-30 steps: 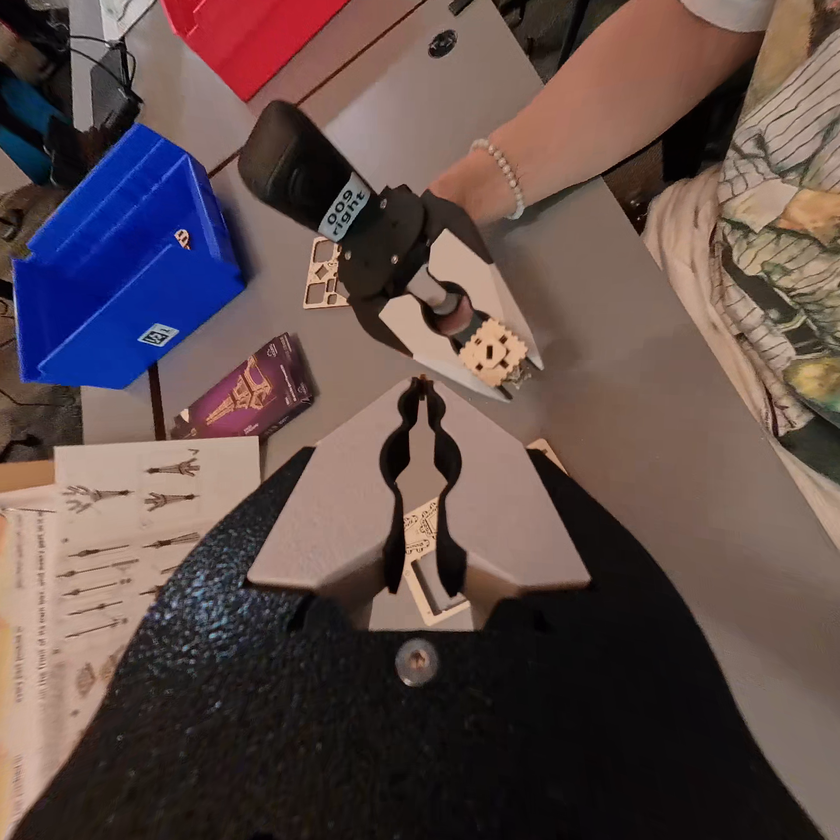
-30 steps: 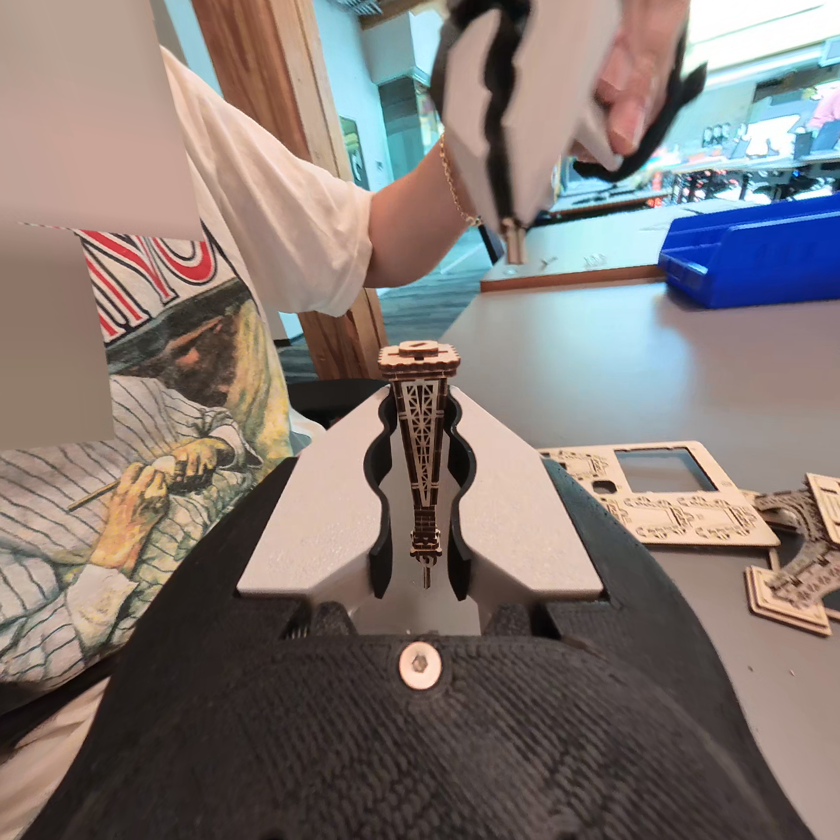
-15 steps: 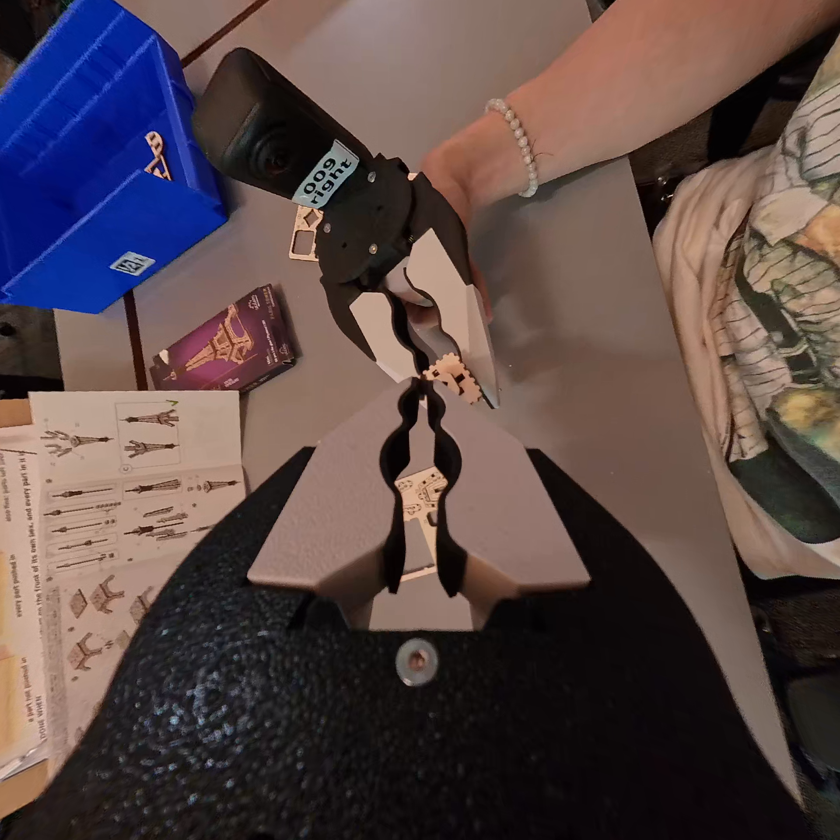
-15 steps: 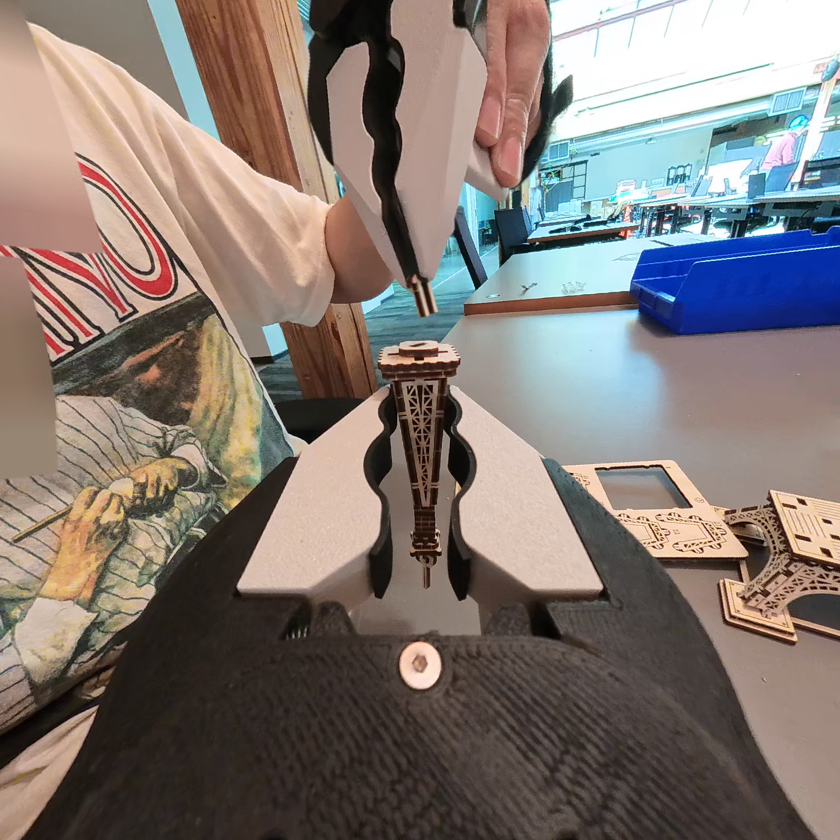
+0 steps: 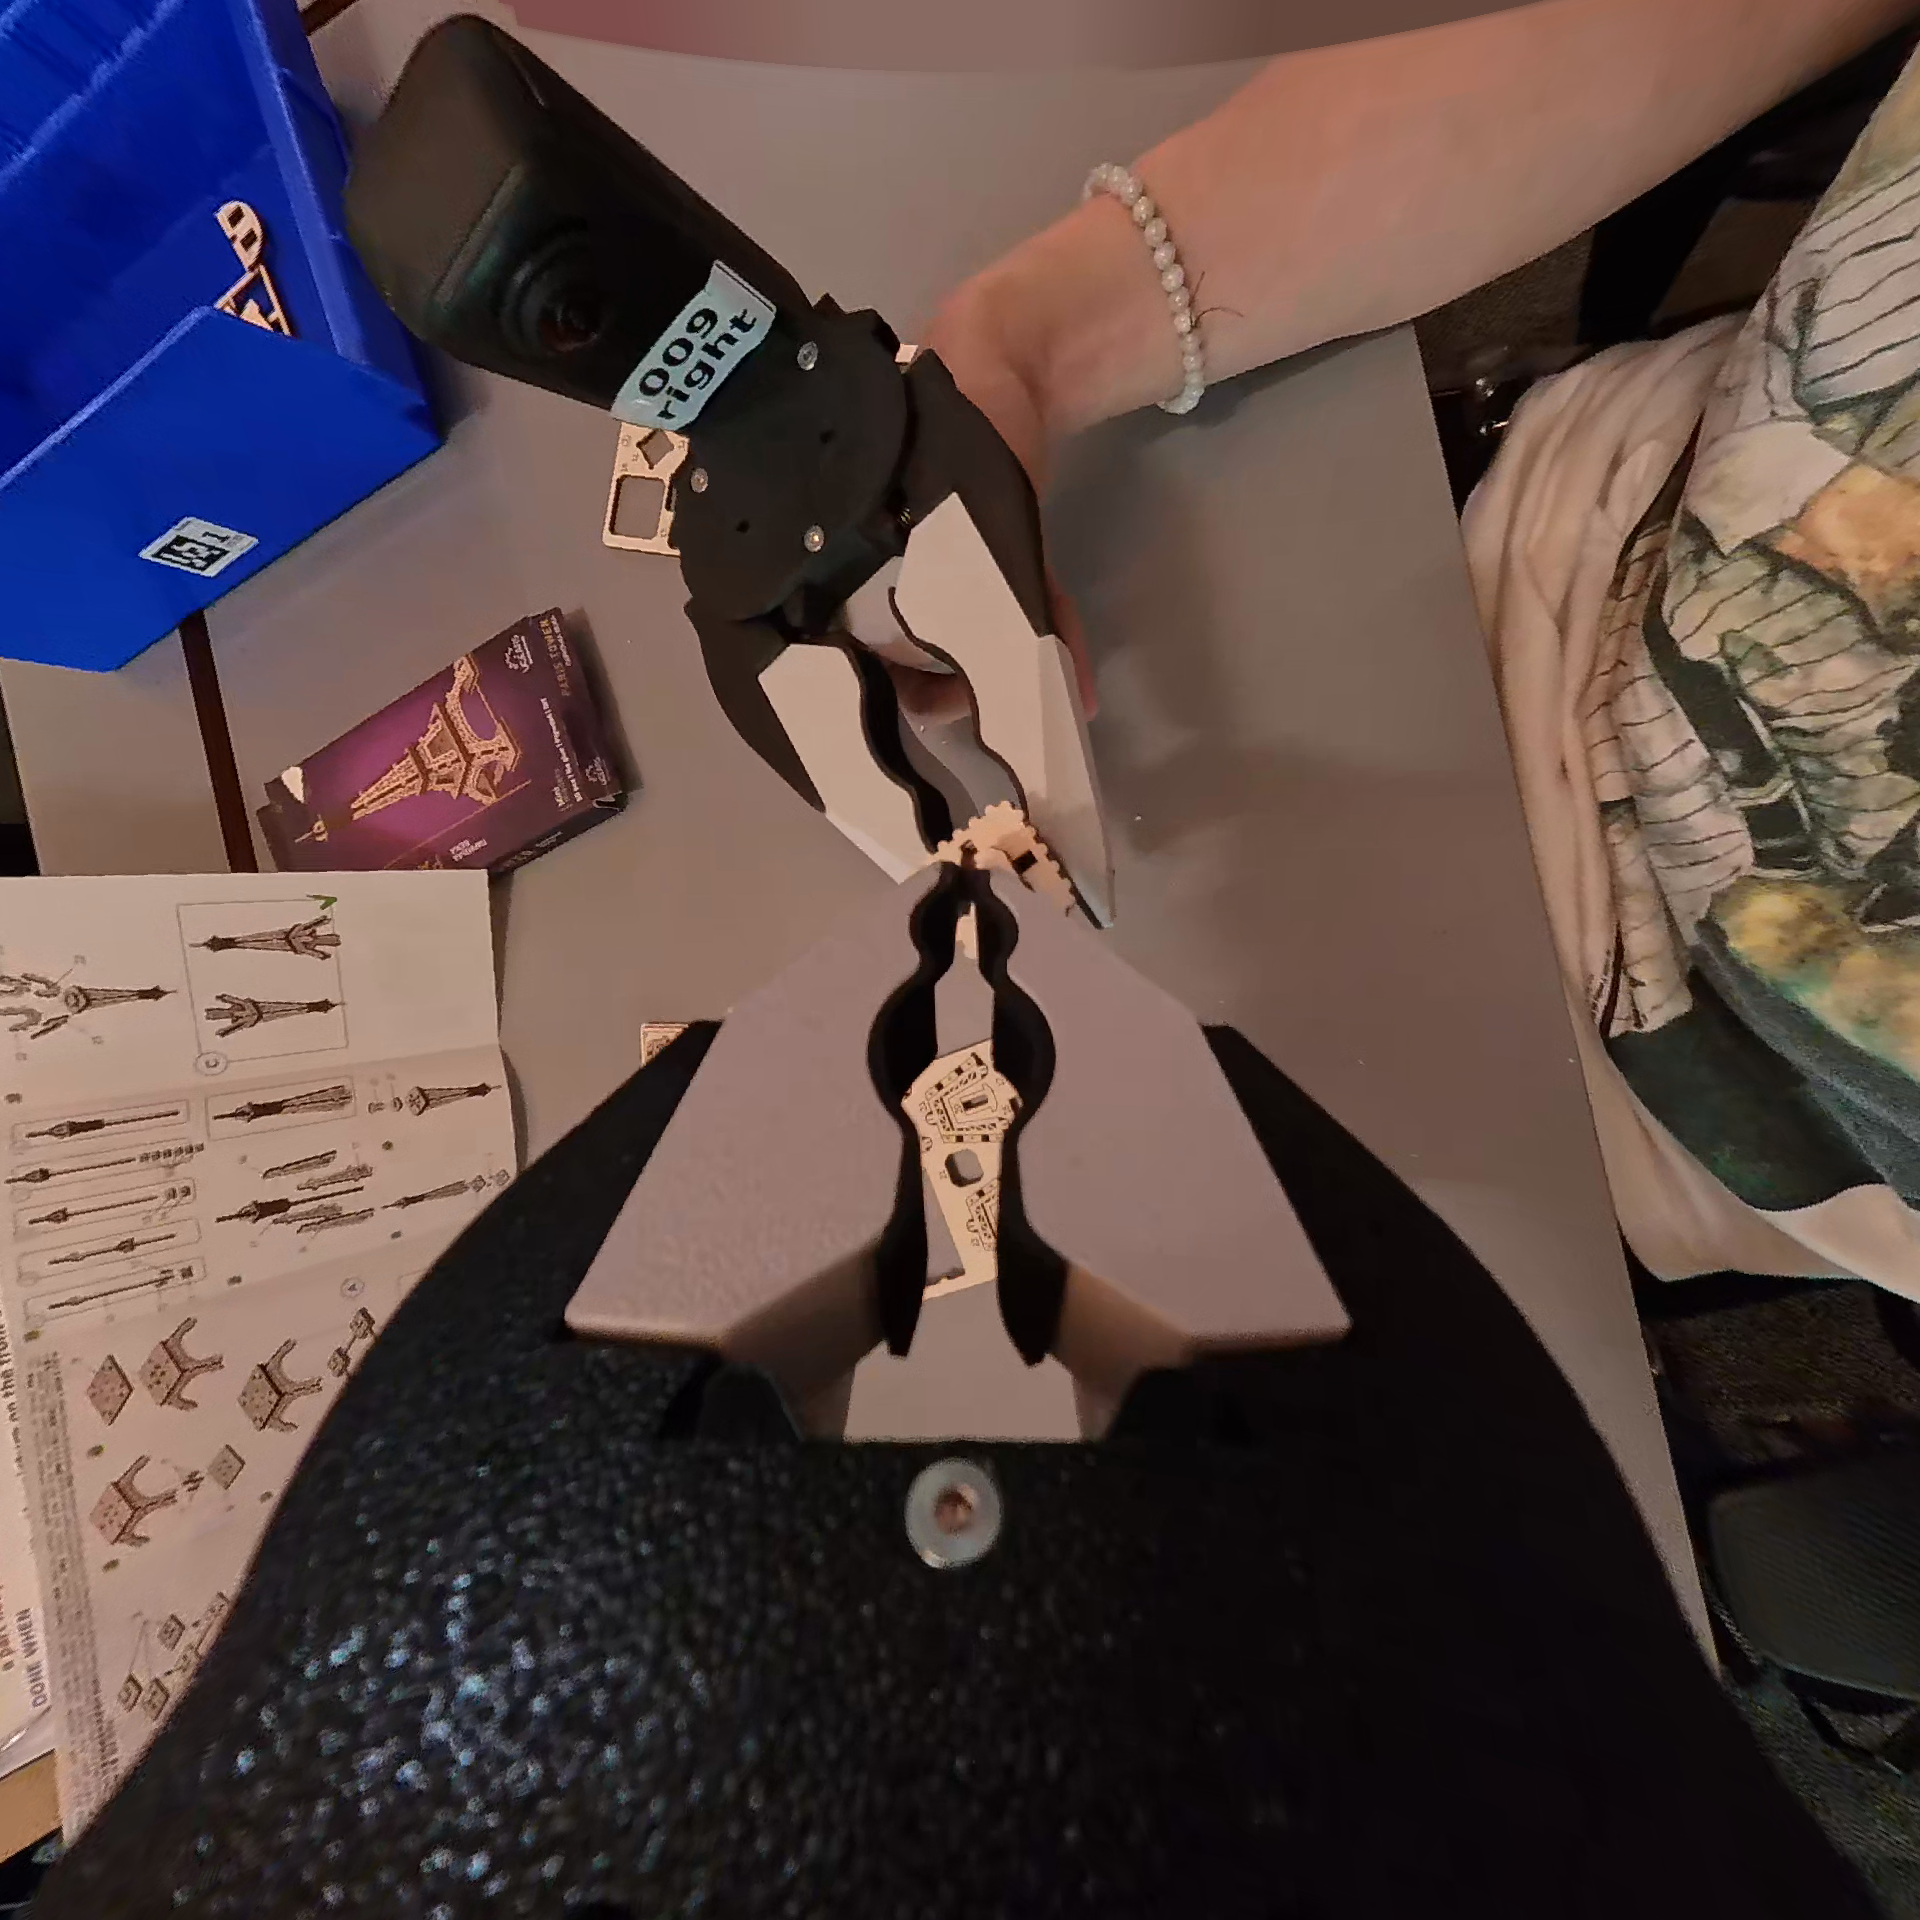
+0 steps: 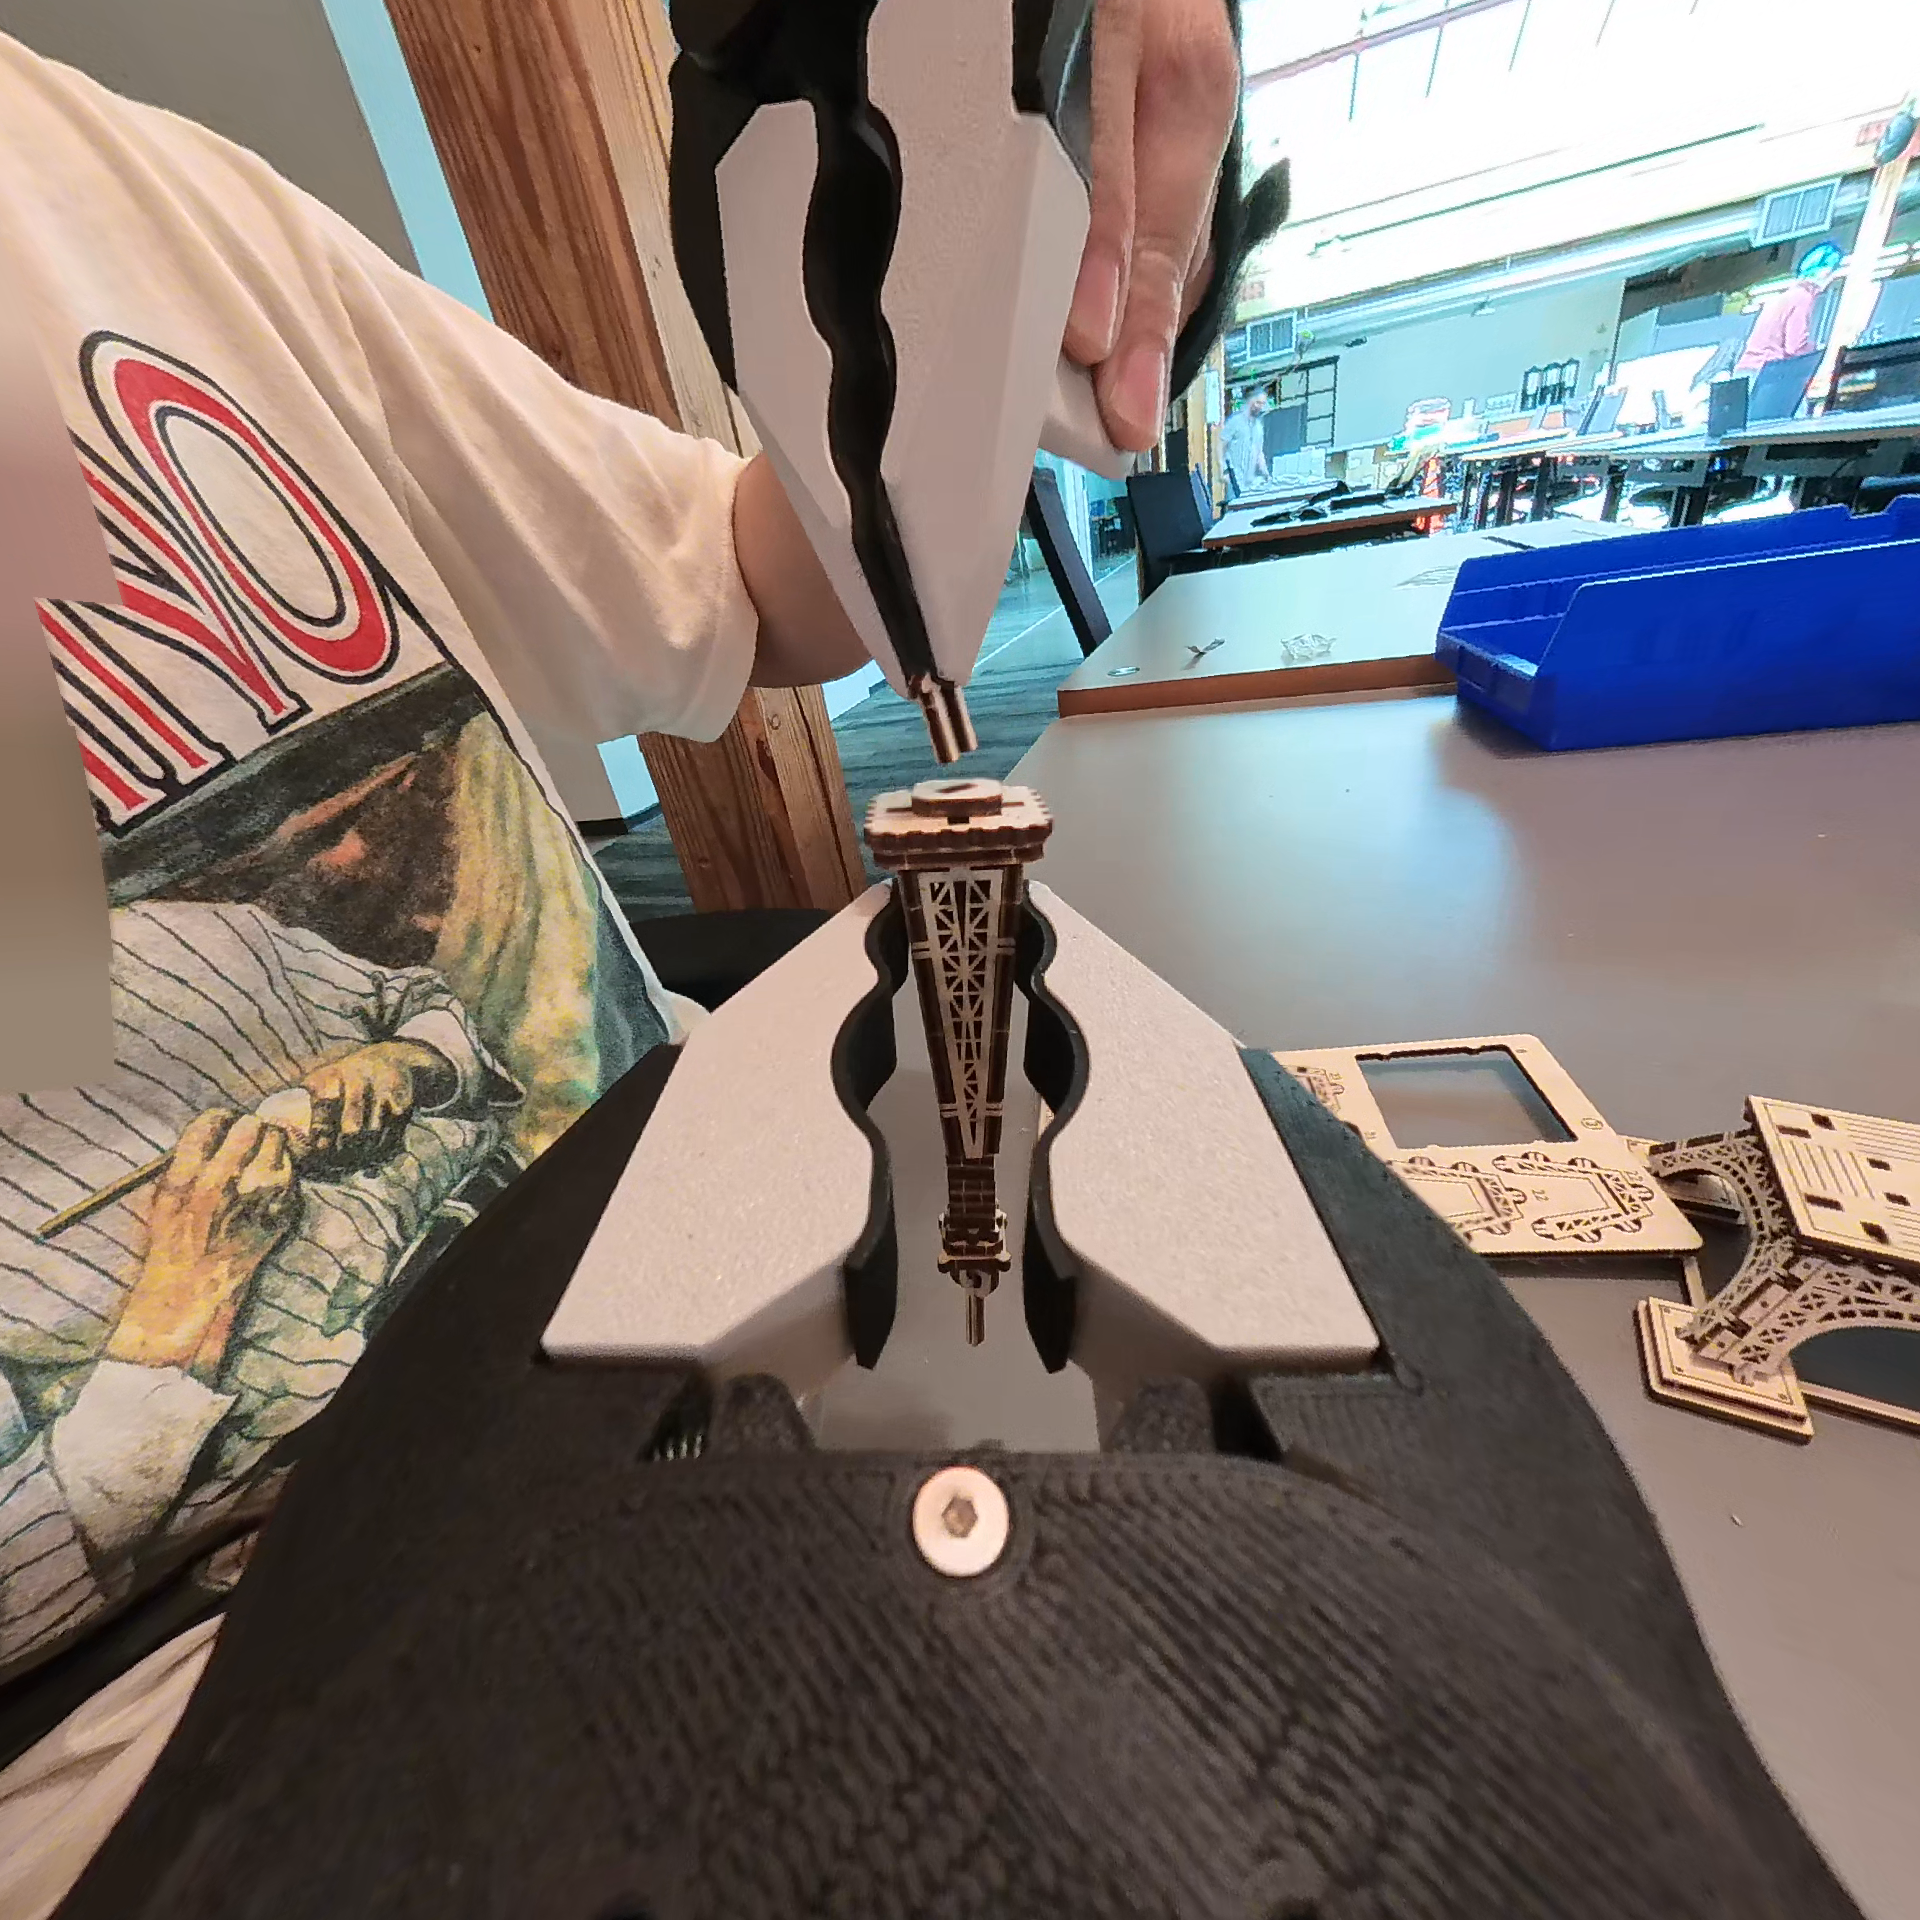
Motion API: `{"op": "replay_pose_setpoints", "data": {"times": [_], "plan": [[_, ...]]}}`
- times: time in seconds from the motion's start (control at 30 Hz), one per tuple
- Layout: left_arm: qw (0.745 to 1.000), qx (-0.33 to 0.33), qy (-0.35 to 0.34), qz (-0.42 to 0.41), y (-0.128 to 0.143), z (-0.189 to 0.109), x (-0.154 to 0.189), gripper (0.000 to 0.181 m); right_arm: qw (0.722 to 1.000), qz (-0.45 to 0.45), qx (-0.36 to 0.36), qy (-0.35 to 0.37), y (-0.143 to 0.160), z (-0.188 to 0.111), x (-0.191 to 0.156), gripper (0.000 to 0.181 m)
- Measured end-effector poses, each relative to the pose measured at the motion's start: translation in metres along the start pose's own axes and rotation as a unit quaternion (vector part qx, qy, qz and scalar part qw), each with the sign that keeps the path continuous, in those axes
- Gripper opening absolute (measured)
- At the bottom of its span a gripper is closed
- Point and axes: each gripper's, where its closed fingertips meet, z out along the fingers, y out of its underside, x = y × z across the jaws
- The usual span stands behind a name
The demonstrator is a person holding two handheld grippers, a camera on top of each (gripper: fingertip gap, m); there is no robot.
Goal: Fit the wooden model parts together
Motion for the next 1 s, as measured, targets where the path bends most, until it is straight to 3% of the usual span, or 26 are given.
{"op": "replay_pose_setpoints", "data": {"times": [1.0], "plan": [[0.999, -0.024, 0.023, 0.027, 0.0071, 0.0051, 0.0058, 0.001, 1.0, 0.006, -0.011, -0.009, 0.0041, 0.0033, -0.0028, 0.017]]}}
